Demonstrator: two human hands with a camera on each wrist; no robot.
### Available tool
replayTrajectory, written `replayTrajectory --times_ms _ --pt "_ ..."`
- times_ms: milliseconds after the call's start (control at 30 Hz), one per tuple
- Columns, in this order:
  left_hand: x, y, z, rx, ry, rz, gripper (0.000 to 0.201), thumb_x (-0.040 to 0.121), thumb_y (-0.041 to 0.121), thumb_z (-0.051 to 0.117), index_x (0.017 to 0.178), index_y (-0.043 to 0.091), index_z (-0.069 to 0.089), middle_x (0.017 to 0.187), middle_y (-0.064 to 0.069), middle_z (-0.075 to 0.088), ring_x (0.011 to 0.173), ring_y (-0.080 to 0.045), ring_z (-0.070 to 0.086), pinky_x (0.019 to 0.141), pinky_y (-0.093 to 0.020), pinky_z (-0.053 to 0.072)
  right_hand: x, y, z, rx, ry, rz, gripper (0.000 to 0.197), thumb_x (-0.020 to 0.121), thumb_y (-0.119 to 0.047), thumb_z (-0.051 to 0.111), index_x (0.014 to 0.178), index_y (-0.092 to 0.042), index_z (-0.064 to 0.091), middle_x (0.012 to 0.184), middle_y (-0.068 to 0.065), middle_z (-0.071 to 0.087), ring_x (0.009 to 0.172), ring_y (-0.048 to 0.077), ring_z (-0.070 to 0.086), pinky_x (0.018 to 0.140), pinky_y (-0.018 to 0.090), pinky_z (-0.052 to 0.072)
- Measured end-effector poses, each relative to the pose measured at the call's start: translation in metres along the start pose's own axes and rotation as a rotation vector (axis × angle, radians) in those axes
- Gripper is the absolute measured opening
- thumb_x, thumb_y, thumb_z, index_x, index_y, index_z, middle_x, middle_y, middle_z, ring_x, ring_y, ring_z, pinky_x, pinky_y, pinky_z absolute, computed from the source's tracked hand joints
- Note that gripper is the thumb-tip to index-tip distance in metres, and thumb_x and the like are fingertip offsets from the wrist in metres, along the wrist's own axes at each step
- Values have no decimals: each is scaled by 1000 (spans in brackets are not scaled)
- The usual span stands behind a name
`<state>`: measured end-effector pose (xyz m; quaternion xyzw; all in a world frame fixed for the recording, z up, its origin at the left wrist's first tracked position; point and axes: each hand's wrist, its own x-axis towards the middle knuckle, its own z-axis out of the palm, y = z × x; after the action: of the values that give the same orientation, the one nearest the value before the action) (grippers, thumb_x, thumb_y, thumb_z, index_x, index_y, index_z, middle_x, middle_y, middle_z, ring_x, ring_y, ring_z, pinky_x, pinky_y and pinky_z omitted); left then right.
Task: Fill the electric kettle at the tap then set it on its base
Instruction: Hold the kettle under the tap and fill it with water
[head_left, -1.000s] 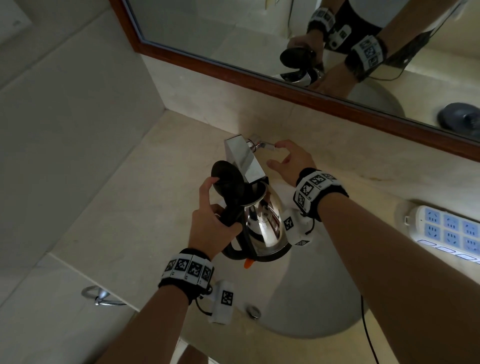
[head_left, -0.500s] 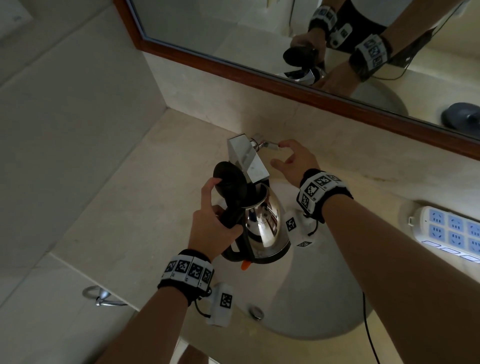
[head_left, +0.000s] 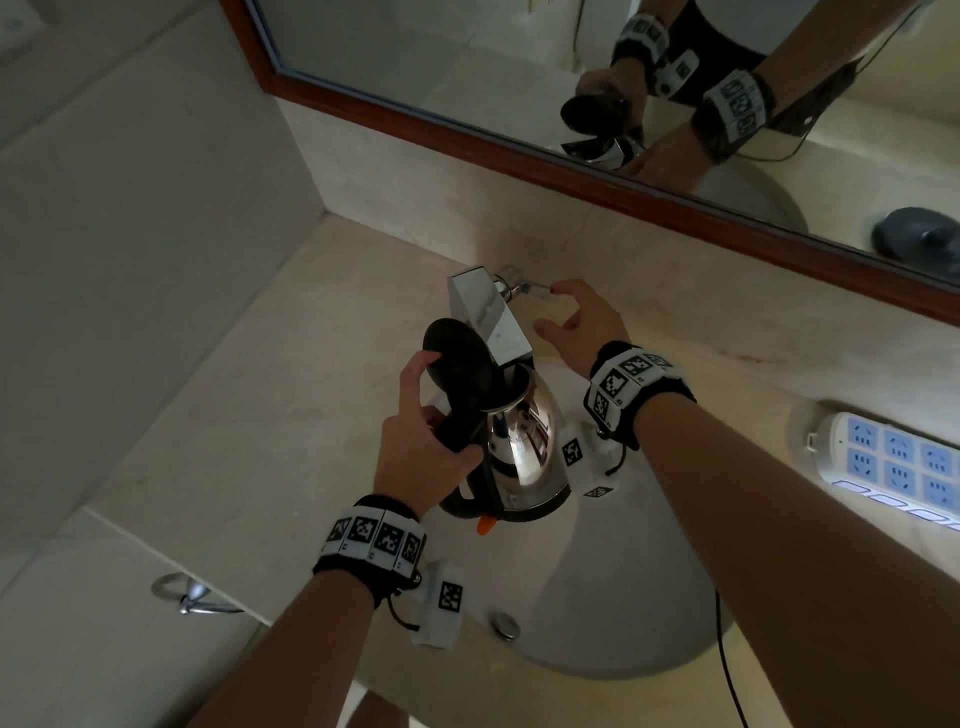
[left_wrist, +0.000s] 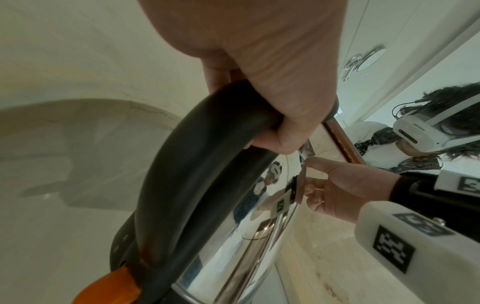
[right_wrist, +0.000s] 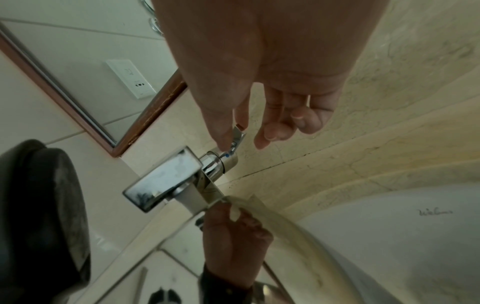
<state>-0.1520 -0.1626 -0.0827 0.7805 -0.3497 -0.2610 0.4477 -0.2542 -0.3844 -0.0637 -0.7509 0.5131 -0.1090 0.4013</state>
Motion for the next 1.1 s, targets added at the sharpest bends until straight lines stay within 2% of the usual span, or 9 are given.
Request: replayTrajectory --times_ms 100,200,367,500,567,667,967,1100 --pt "0 -1 1 8 3 6 102 72 1 80 146 44 25 56 -8 64 50 -12 64 53 -13 54 -1 1 1 4 4 1 47 89 -34 68 133 -32 49 76 -6 55 65 7 55 67 27 44" --pt "-1 -1 1 5 2 5 102 72 2 80 147 43 25 56 -7 65 50 -13 65 53 -13 54 0 0 1 -1 5 4 49 88 -34 69 133 -32 49 79 -6 56 68 10 56 72 30 47" --pt "-3 -3 2 17 -3 -7 101 72 3 81 147 41 26 56 -4 66 51 -12 65 53 -13 53 -1 -2 1 -36 -49 -8 57 85 -35 72 135 -32 45 99 5 60 91 26 64 78 34 50" --pt "-4 -2 1 14 -11 -28 102 70 3 80 146 43 26 58 -6 67 53 -18 67 62 -32 64 -2 -3 -1 -65 -79 -9 64 83 -37 74 138 -32 42 110 10 63 104 31 63 90 40 53" --pt "-4 -2 1 17 -8 -28 101 70 3 80 146 43 26 58 -6 66 54 -19 68 63 -36 65 -3 -4 -3 -74 -93 -15 67 82 -37 76 139 -31 42 106 5 59 105 30 63 91 40 52" --pt "-4 -2 0 22 -3 -25 101 71 5 80 146 43 25 57 -4 66 52 -17 67 61 -34 64 -3 -5 -4 -78 -96 -9 69 81 -36 77 140 -29 42 100 0 55 103 29 62 88 37 51" --pt "0 -2 1 -5 17 -18 100 71 3 80 146 43 27 57 -6 65 51 -16 65 56 -25 61 -4 -7 1 -55 -82 25 67 82 -34 74 140 -30 40 100 5 60 98 29 64 78 31 45" --pt "0 -2 2 -6 29 -14 101 72 4 80 147 43 26 56 -5 64 48 -12 62 52 -15 53 -6 -12 -2 -23 -79 42 60 84 -39 69 136 -29 42 86 -2 56 86 25 62 76 33 46"
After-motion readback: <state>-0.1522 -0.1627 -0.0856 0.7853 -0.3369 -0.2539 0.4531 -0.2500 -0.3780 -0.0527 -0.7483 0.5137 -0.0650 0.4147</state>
